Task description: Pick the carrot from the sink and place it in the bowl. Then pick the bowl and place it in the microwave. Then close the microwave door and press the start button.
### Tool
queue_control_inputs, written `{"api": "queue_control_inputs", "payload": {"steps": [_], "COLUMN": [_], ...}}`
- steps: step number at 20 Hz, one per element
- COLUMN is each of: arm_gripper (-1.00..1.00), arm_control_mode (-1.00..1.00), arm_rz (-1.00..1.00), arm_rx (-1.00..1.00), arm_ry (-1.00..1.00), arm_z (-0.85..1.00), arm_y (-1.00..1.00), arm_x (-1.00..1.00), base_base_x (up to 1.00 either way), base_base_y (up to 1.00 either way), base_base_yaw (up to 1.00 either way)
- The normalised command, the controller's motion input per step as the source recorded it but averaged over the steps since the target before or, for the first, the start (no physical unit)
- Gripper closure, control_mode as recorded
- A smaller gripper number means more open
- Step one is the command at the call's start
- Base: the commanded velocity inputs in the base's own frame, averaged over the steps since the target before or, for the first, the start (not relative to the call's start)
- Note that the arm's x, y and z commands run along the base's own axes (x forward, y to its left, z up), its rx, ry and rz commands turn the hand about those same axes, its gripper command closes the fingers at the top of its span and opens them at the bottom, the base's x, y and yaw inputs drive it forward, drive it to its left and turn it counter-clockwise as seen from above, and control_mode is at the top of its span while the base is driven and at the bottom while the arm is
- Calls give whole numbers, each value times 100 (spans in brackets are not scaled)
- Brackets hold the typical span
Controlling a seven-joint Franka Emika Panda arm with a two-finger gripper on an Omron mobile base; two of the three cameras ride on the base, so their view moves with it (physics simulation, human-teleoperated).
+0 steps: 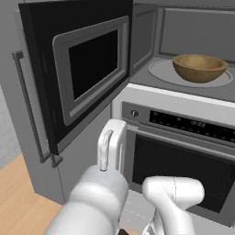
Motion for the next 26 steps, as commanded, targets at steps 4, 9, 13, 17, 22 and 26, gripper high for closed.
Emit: {"api": "queue_control_inputs", "payload": {"steps": [4,9,13,17,22,26], "arm_gripper": [-100,-100,-100,-100,-100,-100], "arm_control_mode": [-100,-100,-100,-100,-100,-100], "arm_rz": [-7,-4,-5,-3,0,0], "arm_rx": [0,0,-2,0,0,0], "arm_ry": [-23,-11,-2,0,0,0], "arm_z": [-57,-37,-33,-48,-58,-45], "arm_y": [99,85,78,69,64,43], "arm_x": [2,25,43,44,50,73], "base_base_x": [0,0,0,0,0,0], "base_base_y": [0,0,0,0,0,0], "base_base_yaw": [0,0,0,0,0,0]}}
